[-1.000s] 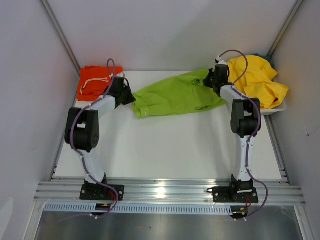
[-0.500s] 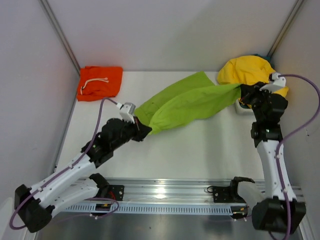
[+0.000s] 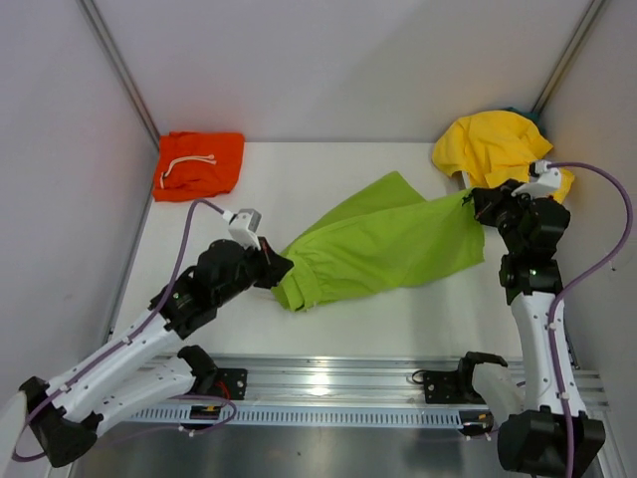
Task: Fold and stack the shorts
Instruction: Fold the shorts
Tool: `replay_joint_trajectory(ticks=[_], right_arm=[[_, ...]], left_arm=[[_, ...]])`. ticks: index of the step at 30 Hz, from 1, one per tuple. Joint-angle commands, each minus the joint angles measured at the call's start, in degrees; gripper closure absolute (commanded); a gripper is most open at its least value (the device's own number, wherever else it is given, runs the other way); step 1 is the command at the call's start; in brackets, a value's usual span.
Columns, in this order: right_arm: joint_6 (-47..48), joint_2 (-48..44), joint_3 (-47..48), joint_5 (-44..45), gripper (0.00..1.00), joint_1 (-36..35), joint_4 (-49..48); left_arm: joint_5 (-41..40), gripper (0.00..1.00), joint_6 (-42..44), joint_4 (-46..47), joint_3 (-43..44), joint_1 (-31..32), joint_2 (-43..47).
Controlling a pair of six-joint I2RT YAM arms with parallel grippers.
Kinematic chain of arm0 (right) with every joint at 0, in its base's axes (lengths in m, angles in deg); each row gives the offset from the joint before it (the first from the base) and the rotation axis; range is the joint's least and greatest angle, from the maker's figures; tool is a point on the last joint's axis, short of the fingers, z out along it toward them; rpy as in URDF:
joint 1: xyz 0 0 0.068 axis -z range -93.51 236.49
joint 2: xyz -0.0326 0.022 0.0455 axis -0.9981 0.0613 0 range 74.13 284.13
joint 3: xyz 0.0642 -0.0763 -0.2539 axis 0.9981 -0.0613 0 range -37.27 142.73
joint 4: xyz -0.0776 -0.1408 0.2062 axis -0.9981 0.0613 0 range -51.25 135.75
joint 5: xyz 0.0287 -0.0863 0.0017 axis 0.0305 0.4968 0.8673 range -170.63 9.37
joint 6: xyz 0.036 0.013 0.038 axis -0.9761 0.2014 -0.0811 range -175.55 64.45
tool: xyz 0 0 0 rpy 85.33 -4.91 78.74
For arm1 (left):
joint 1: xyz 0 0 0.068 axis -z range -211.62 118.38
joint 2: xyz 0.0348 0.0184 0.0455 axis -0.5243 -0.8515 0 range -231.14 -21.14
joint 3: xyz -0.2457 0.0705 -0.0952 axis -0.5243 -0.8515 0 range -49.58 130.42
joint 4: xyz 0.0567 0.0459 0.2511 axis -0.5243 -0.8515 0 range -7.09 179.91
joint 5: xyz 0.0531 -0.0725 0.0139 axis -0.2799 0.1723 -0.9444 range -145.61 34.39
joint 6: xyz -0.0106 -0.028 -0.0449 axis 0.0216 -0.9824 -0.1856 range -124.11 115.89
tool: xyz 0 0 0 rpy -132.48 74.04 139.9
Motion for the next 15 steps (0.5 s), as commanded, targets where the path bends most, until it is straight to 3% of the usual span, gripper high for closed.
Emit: replay_joint_trajectory(ticks=[1, 8, 15], right_arm=[[-0.1, 4.1, 5.2, -1.5, 1.00, -0.8, -4.0], [1.6, 15.6, 10.9, -2.1, 1.00, -4.1, -6.4], [1.8, 26.2, 15.5, -2.9, 1.00, -5.8, -8.4]], left_arm=[[2.0, 1.00, -1.1, 0.9, 5.4, -5.0, -4.9], [4.9, 1.00, -2.9, 1.5, 4.7, -12.7, -6.8], [9.4, 1.00, -2.9, 5.9, -1.4, -20.9, -9.2]])
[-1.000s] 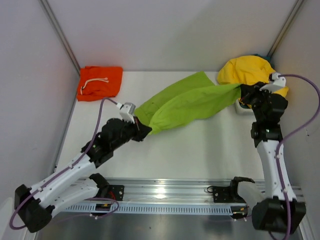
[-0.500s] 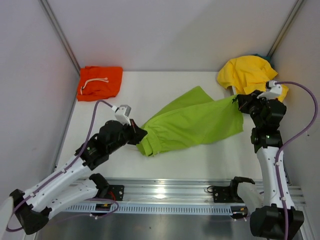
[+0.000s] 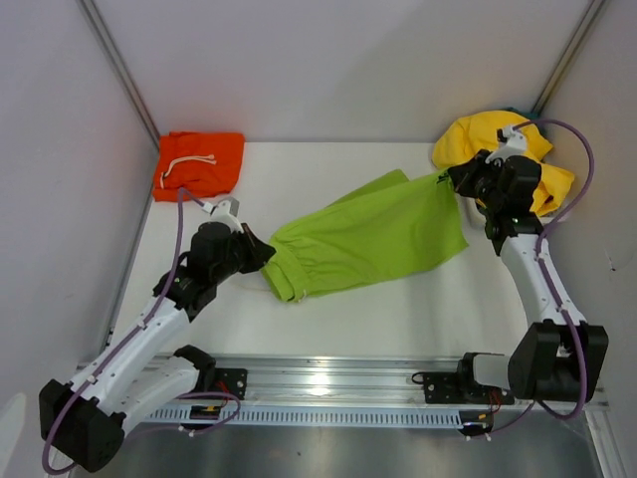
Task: Fold and stack the shorts
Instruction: Fold the shorts
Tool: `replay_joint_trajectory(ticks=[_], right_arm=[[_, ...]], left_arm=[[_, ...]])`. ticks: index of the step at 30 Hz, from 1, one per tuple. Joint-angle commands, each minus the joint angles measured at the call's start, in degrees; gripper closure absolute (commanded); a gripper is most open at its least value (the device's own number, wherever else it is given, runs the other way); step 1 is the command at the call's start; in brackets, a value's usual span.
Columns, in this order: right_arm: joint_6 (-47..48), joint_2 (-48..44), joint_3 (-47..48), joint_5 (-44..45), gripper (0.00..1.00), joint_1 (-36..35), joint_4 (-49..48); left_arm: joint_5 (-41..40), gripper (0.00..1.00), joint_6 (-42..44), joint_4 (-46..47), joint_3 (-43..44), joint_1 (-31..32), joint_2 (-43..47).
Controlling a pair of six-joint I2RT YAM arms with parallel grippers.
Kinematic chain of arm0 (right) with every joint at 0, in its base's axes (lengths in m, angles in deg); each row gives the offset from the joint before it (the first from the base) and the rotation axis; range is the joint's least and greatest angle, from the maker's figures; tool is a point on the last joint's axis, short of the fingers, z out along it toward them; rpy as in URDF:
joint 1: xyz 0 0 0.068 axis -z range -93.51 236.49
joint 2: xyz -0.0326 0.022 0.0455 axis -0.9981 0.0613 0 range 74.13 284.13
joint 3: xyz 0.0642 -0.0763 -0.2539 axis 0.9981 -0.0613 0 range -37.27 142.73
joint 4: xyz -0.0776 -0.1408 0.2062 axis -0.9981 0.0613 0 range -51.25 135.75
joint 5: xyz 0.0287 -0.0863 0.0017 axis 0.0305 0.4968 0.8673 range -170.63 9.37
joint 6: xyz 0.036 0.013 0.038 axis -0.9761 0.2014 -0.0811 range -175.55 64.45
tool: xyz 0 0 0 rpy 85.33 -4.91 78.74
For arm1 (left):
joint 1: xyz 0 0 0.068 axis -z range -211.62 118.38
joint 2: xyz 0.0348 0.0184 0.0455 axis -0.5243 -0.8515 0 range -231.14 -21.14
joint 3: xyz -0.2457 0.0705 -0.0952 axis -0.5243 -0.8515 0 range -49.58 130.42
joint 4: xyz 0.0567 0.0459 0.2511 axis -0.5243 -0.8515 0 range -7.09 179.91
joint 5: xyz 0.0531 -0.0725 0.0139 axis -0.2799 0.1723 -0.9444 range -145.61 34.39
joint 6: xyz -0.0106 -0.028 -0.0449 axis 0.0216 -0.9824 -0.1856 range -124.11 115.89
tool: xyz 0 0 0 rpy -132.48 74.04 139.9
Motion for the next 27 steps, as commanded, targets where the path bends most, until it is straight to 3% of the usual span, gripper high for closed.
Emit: replay_joint_trajectory(ticks=[1, 6, 10, 13, 20, 22, 23, 24, 26, 27], right_arm=[[1.0, 4.6, 4.7, -0.1, 1.00, -1.0, -4.3], [1.0, 14.7, 8.9, 1.2, 1.00, -2.3, -7.2], [-0.5, 26.0, 14.1, 4.0, 1.00, -2.6, -9.3], [-1.2, 30.1, 15.9, 6.1, 1.00, -4.2, -10.3], [0.6, 41.3, 21.8, 7.6, 1.00, -5.6, -8.2], [0.3, 43.0, 23.1, 8.0, 0.90, -5.6, -7.6], [0.2, 43.8, 24.4, 8.3, 0.81, -5.9, -6.7], [0.2, 44.8, 25.1, 8.9, 0.55, -5.9, -6.3], [0.3, 44.0, 25.7, 9.5, 0.36, -6.2, -5.1], [0.3, 44.0, 25.3, 9.7, 0.31, -6.3, -5.0]], left_arm=[[3.7, 1.00, -0.6, 5.8, -2.7, -5.7, -2.4], [6.3, 1.00, 0.5, 13.8, -3.2, -12.4, -12.4], [6.8, 1.00, 2.9, 18.0, 2.4, -15.3, -27.7], [7.4, 1.00, 3.4, 15.9, 9.2, -15.4, -37.6], [5.1, 1.00, 1.1, 16.3, 7.8, -15.4, -41.2], [3.8, 0.99, 1.0, 15.6, 7.0, -15.5, -41.3], [3.7, 0.94, 0.9, 15.7, 6.6, -15.6, -41.4], [3.6, 0.92, 0.7, 16.0, 6.3, -15.7, -41.6], [4.4, 0.90, 0.5, 16.3, 6.4, -16.0, -41.6], [4.9, 0.90, 0.6, 16.4, 6.2, -16.0, -41.3]])
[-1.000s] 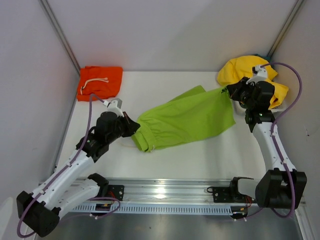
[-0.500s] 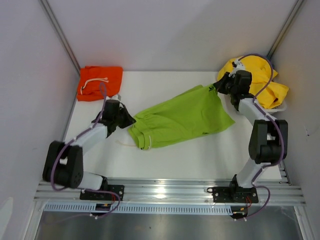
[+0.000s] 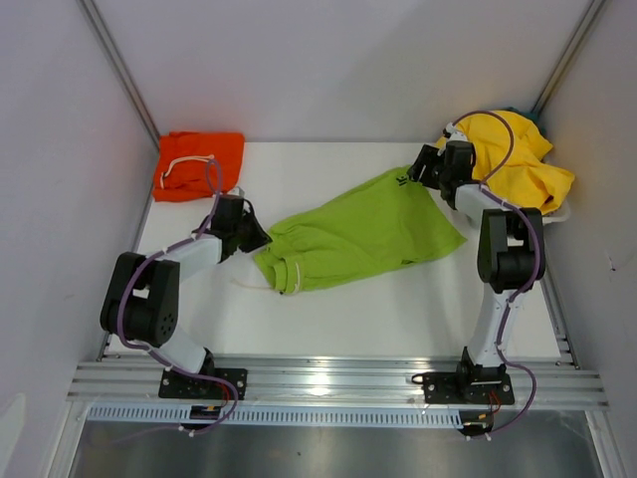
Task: Fold and stack the shorts
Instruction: Fold the shorts
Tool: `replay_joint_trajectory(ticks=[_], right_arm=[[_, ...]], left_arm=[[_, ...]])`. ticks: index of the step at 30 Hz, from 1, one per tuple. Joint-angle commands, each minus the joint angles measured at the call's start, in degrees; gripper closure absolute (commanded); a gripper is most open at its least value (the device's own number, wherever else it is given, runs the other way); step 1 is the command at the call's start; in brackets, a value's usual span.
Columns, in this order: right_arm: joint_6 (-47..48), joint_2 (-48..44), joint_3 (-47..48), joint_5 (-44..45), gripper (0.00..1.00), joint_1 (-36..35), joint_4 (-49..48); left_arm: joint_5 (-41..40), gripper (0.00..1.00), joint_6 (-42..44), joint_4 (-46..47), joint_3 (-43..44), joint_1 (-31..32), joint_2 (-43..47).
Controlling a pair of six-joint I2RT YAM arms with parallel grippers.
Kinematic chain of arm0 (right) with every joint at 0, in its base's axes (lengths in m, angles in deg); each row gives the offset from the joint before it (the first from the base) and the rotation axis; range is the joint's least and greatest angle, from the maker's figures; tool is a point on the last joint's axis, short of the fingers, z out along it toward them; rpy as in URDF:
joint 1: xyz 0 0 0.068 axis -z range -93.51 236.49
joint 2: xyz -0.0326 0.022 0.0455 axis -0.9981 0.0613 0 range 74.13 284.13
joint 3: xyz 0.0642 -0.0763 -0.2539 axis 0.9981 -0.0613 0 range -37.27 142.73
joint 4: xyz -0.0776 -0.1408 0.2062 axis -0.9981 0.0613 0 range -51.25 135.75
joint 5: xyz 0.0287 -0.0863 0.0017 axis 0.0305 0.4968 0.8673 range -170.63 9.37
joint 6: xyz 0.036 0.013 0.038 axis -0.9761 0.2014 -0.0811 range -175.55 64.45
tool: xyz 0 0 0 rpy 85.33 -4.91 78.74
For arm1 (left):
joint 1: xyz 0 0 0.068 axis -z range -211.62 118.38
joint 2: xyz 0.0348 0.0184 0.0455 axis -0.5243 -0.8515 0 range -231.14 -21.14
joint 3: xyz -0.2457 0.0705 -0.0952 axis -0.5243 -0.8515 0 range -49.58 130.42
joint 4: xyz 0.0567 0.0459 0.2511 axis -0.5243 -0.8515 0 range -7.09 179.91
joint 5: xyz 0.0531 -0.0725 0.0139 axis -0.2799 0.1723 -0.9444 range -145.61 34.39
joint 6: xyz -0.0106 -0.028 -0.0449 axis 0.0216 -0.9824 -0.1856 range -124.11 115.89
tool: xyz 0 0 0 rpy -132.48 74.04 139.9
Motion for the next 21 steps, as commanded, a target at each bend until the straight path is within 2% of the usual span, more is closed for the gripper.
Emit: replay_joint_trajectory(ticks=[1, 5, 8, 14, 17, 21], right_arm=[[1.0, -2.5, 2.4, 2.3, 0.27, -0.5, 0.3], [2.3, -10.1, 0.0, -0.1, 0.18, -1.9, 5.4], [3.8, -18.0, -4.7, -2.3, 0.18, -5.2, 9.3], [4.2, -31.2, -16.7, 6.6, 0.16, -21.2, 13.9], [1.9, -36.0, -22.1, 10.6, 0.11, -29.0, 13.2], [0.8, -39.2, -25.9, 22.0, 0.10, -41.3, 12.3]], left_arm=[[-0.2, 0.91, -0.4, 0.4, -0.6, -1.0, 0.5], [2.2, 0.90, -0.4, -0.3, -0.2, -1.0, 3.3], [4.1, 0.90, -0.5, -1.9, 0.1, -1.0, 5.1], [7.3, 0.88, -2.1, -3.8, -3.0, -1.0, 12.0], [9.5, 0.87, -3.1, -4.6, -4.3, -1.0, 15.6], [13.1, 0.88, -4.9, -4.8, -7.4, -1.0, 19.4]])
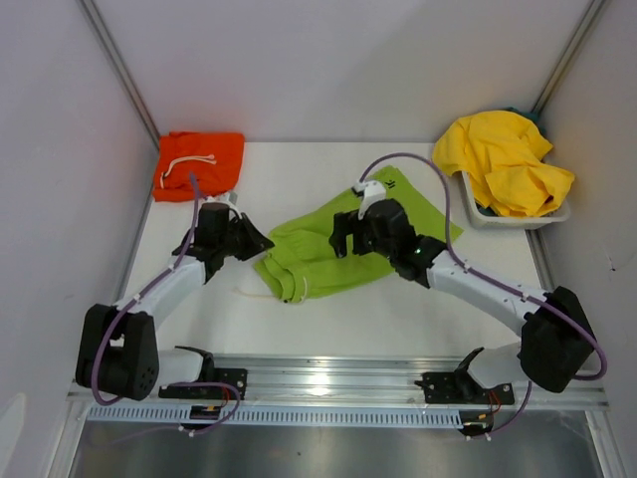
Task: Fold and stack the shorts
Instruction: Fold the shorts
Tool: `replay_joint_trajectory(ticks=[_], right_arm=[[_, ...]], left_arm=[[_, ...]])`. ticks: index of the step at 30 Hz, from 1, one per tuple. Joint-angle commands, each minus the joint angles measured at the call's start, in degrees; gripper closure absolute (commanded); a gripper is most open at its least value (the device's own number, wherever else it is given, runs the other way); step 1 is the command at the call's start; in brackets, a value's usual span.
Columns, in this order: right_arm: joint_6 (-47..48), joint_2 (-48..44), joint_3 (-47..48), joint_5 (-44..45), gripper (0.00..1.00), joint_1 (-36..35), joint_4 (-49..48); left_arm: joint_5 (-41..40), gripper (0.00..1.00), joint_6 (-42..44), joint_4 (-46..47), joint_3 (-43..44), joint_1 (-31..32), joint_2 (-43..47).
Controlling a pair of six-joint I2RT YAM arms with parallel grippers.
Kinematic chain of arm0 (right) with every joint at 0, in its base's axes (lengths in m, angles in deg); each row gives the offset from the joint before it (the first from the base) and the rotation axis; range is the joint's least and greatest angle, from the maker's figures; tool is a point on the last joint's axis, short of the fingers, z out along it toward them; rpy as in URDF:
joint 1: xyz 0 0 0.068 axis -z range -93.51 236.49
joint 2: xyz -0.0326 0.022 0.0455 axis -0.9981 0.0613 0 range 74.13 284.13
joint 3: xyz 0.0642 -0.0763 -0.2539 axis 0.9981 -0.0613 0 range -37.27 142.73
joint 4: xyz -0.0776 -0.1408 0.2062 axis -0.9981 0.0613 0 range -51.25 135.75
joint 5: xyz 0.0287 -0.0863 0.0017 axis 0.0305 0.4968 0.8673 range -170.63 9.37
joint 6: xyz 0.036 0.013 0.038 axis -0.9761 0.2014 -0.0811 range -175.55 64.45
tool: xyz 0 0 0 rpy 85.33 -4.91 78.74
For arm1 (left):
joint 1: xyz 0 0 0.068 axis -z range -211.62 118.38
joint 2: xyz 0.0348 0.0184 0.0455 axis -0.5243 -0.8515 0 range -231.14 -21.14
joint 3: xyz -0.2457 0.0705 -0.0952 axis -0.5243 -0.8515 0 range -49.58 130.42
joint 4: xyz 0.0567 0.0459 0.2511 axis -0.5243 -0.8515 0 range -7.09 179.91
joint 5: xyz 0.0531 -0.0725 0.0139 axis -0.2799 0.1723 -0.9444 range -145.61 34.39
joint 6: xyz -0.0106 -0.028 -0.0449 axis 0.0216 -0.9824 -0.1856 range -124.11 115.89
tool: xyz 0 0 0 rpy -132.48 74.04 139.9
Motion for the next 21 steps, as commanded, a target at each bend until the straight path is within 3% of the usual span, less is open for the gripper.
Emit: replay_joint_trajectory(ticks=[1, 4, 5, 7, 14, 21], right_arm=[[-1.3, -2.1, -2.8, 12.8, 0.10, -8.3, 0.8], [-2.4, -1.0, -3.6, 20.6, 0.10, -16.7, -1.0], [-2.7, -0.4, -3.5, 24.8, 0.06, -20.5, -1.2], [-2.8, 2.2, -2.8, 28.6, 0.00, -23.8, -1.3], [-4.9, 12.2, 3.8, 43.2, 0.01, -34.4, 3.6], [-11.7, 14.8, 4.1, 45.3, 0.00, -41.1, 7.0]], left_arm=[[5.0, 0.88, -2.9, 0.0, -2.6, -0.5, 4.2], [5.6, 0.88, -3.5, 0.9, -5.1, -0.5, 5.7], [6.0, 0.88, -3.7, 1.6, -5.8, -0.5, 5.8], [7.1, 0.89, -4.2, 2.6, -7.3, -0.5, 5.8], [9.4, 0.90, -5.8, 6.5, -11.9, -0.5, 5.5], [12.3, 0.91, -8.5, 13.6, -17.6, -0.5, 4.9]])
